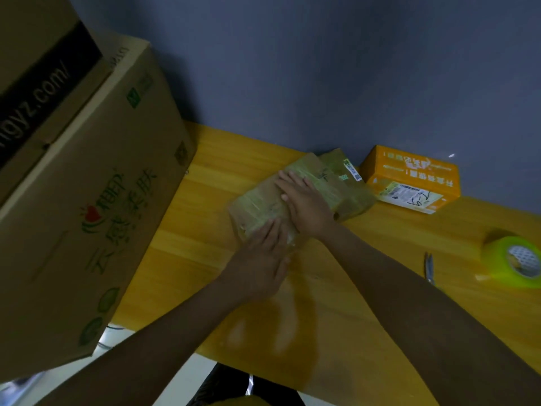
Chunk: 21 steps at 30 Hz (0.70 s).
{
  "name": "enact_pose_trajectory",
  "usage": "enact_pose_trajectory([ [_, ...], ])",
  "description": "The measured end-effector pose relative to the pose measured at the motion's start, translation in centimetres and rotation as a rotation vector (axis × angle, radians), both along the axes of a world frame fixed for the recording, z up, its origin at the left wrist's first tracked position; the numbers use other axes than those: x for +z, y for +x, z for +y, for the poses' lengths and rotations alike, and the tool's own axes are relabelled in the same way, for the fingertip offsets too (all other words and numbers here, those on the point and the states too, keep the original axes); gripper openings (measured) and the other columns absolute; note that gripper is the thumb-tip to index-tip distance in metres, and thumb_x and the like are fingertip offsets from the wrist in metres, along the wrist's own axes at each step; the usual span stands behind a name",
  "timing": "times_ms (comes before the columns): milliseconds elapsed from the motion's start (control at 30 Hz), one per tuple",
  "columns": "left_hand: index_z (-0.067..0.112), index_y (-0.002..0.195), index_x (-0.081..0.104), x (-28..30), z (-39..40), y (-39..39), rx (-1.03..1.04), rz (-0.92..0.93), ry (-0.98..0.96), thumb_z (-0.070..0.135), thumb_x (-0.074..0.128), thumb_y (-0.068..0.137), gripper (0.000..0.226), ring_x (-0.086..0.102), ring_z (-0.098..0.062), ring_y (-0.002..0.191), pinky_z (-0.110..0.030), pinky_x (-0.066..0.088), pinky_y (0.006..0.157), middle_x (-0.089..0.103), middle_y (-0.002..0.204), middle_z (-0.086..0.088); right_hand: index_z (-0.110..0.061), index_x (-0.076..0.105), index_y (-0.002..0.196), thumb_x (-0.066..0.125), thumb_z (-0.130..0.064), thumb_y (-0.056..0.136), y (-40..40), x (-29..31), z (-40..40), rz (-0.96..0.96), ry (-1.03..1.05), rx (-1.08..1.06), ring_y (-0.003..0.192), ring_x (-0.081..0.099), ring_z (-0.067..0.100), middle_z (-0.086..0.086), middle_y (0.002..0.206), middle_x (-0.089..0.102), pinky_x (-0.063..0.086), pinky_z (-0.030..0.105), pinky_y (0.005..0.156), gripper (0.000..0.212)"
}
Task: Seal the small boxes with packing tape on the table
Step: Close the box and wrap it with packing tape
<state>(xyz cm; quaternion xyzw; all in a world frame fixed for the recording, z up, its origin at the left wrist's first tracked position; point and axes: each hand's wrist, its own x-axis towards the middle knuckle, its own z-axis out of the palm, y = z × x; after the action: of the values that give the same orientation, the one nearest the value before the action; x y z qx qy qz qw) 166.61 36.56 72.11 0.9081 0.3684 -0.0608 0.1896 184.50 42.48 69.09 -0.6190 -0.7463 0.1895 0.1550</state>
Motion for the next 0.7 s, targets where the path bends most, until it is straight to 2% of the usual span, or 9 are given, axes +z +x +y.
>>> enact_pose_trajectory([
  [33, 0.003, 0.146, 0.033, 0.5, 0.7, -0.4, 0.017, -0.094, -0.036, 0.046, -0.001, 0.089, 0.080, 0.026, -0.026, 0.143, -0.036, 0.024, 0.115, 0.025, 0.156, -0.014, -0.012, 0.031, 0.149, 0.028, -0.014, 0.106, 0.2, 0.1, 0.2, 0.001, -0.003, 0.045, 0.149, 0.008, 0.018, 0.004, 0.160, 0.020, 0.000, 0.029, 0.120, 0.043],
  [67, 0.004, 0.131, 0.055, 1.2, 1.7, -0.6, 0.065, -0.229, -0.072, 0.041, 0.014, 0.093, 0.067, 0.053, -0.024, 0.120, -0.037, 0.043, 0.098, 0.054, 0.136, -0.016, -0.013, 0.033, 0.149, 0.030, -0.014, 0.106, 0.5, 0.2, 0.4, 0.010, -0.002, 0.093, 0.149, 0.009, 0.019, 0.005, 0.159, 0.022, 0.000, 0.028, 0.119, 0.043],
  [133, 0.008, 0.098, 0.068, 1.6, 4.3, -0.7, 0.166, -0.403, -0.114, 0.031, 0.032, 0.092, 0.043, 0.058, -0.014, 0.070, -0.031, 0.043, 0.062, 0.069, 0.087, -0.009, -0.012, 0.037, 0.147, 0.032, -0.014, 0.105, 1.0, 0.3, 1.1, 0.016, -0.011, 0.193, 0.149, 0.012, 0.021, 0.006, 0.158, 0.025, 0.000, 0.028, 0.118, 0.042],
  [167, 0.007, 0.094, 0.067, 1.3, 5.6, -0.5, 0.201, -0.439, -0.054, 0.027, 0.035, 0.091, 0.038, 0.055, -0.015, 0.067, -0.029, 0.037, 0.061, 0.067, 0.082, -0.008, -0.011, 0.038, 0.146, 0.033, -0.015, 0.105, 1.2, 0.5, 1.5, 0.000, -0.032, 0.243, 0.148, 0.013, 0.023, 0.007, 0.158, 0.025, 0.001, 0.030, 0.119, 0.042],
  [267, 0.008, 0.114, 0.061, -0.7, 8.7, 0.3, 0.290, -0.405, 0.132, 0.031, 0.030, 0.093, 0.044, 0.053, -0.027, 0.105, -0.035, 0.040, 0.088, 0.061, 0.112, -0.012, -0.007, 0.038, 0.146, 0.035, -0.017, 0.102, 1.8, 1.3, 2.1, -0.087, -0.022, 0.272, 0.148, 0.017, 0.027, 0.012, 0.157, 0.025, 0.005, 0.038, 0.121, 0.046],
  [367, 0.022, 0.149, 0.029, -2.4, 9.1, 1.6, 0.357, -0.176, 0.090, 0.046, 0.017, 0.095, 0.061, 0.026, -0.027, 0.141, -0.042, 0.028, 0.109, 0.028, 0.156, -0.005, -0.004, 0.039, 0.145, 0.035, -0.004, 0.090, 1.0, 2.7, -1.1, 0.029, 0.150, -0.206, 0.147, 0.020, 0.028, 0.015, 0.156, 0.029, 0.009, 0.040, 0.121, 0.056],
  [433, 0.029, 0.153, 0.017, -3.0, 8.9, 2.0, 0.372, -0.093, 0.161, 0.047, 0.015, 0.099, 0.057, 0.023, -0.024, 0.143, -0.042, 0.030, 0.106, 0.014, 0.161, 0.001, -0.001, 0.036, 0.146, 0.038, -0.003, 0.091, -1.7, 3.7, -4.5, 0.174, 0.160, -0.465, 0.147, 0.017, 0.026, 0.015, 0.156, 0.029, 0.011, 0.039, 0.121, 0.055],
  [567, 0.030, 0.153, 0.014, -2.4, 8.8, 1.8, 0.353, -0.106, 0.111, 0.041, 0.024, 0.104, 0.051, 0.031, -0.029, 0.136, -0.041, 0.041, 0.091, 0.009, 0.161, 0.003, -0.008, 0.025, 0.151, 0.020, -0.029, 0.101, -7.9, 1.5, -7.3, 0.142, 0.061, -0.426, 0.149, 0.001, 0.017, 0.007, 0.161, 0.017, -0.010, 0.035, 0.119, 0.055],
  [700, 0.033, 0.153, 0.014, -2.1, 9.0, 1.5, 0.365, -0.144, 0.061, 0.045, 0.024, 0.103, 0.052, 0.033, -0.031, 0.133, -0.040, 0.040, 0.091, 0.010, 0.161, 0.005, -0.012, 0.008, 0.154, 0.018, -0.034, 0.102, -8.9, -2.8, -7.9, 0.243, 0.093, -0.569, 0.144, -0.020, 0.009, -0.002, 0.160, -0.008, -0.011, 0.040, 0.120, 0.057],
])
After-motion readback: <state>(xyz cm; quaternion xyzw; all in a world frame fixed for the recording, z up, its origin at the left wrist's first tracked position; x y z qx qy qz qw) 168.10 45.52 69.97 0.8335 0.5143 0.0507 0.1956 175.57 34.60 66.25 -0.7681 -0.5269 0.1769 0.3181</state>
